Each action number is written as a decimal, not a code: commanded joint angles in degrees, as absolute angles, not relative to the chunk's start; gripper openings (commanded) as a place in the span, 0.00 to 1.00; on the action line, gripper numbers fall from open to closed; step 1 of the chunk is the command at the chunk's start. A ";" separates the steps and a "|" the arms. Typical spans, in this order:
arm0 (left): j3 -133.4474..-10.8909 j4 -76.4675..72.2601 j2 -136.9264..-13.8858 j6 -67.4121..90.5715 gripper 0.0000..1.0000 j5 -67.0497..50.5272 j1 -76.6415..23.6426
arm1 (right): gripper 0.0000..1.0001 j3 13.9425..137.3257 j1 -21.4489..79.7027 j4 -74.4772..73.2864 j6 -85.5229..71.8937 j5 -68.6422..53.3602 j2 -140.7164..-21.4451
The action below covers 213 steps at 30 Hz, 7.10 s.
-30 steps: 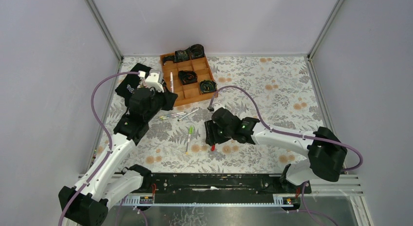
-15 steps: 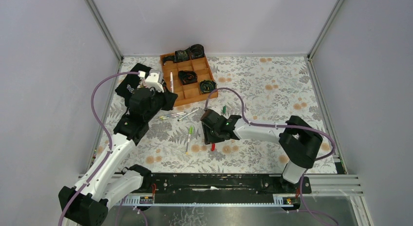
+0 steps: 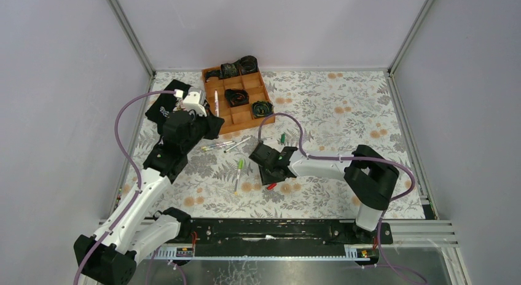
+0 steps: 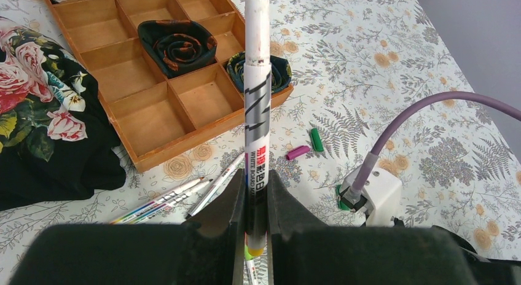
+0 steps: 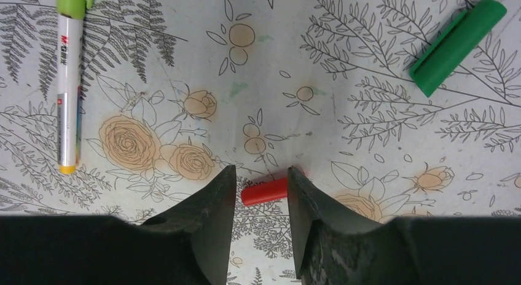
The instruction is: Insert the pens into the pen caps
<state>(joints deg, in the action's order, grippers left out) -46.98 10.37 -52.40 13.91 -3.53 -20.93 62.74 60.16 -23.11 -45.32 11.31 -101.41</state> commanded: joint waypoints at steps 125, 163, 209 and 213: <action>-30.76 -8.97 -48.49 26.50 0.00 -31.31 -35.85 | 0.00 67.23 50.72 3.44 -43.21 11.86 -71.66; -30.52 -8.52 -46.80 26.28 0.00 -29.01 -36.21 | 0.00 64.58 50.78 2.66 -42.72 8.05 -71.20; -29.85 -11.40 -43.62 29.43 0.00 -28.51 -36.21 | 0.76 55.76 53.20 9.41 -39.22 3.04 -64.42; -29.80 -11.17 -43.29 29.44 0.00 -28.81 -36.21 | 0.77 57.24 49.84 11.36 -39.11 -2.20 -65.04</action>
<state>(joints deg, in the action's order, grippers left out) -29.93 -7.29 -44.29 28.99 -27.79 -36.27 53.21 52.45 8.45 -40.58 3.70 -66.24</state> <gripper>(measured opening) 0.081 0.764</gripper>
